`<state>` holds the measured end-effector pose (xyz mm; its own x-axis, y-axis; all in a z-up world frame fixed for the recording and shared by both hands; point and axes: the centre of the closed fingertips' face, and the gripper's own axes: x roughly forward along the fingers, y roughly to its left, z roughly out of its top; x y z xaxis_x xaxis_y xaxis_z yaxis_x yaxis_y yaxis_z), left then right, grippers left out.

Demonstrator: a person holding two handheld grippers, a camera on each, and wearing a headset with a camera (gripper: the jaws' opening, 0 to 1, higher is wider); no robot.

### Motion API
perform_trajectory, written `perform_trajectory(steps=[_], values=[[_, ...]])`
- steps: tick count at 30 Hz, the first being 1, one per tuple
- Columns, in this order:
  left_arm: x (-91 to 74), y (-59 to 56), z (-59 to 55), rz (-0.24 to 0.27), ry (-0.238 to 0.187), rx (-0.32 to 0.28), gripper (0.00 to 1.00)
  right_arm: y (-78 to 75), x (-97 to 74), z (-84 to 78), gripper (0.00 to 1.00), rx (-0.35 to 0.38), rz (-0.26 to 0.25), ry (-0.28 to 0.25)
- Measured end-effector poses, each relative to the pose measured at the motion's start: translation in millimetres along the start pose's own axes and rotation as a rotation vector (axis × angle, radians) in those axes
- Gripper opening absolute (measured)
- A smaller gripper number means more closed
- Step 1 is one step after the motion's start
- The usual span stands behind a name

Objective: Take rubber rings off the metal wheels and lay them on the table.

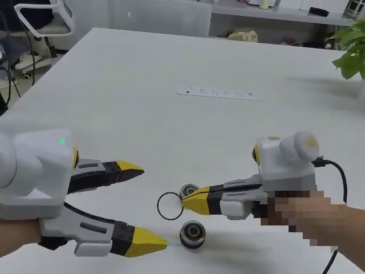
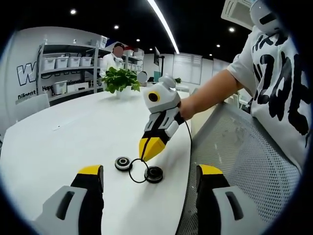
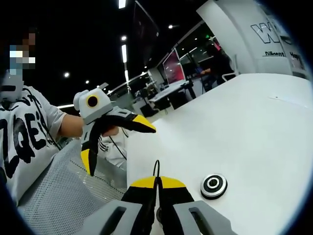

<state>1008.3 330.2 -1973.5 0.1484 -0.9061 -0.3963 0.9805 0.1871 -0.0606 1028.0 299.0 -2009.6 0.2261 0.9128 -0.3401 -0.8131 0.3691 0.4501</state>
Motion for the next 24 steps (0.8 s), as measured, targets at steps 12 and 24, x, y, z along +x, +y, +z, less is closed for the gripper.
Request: perform_trajectory(steps=[12,24], values=[[-11.7,3.1,-6.1,0.033,0.010,-0.008,0.84,1.1,11.5,-9.1,0.00,0.006,0.011,0.027],[-19.0,1.6,-13.5,0.044,0.034,-0.019,0.91,3.2,26.4,-15.6,0.00,0.009,0.024,0.050]])
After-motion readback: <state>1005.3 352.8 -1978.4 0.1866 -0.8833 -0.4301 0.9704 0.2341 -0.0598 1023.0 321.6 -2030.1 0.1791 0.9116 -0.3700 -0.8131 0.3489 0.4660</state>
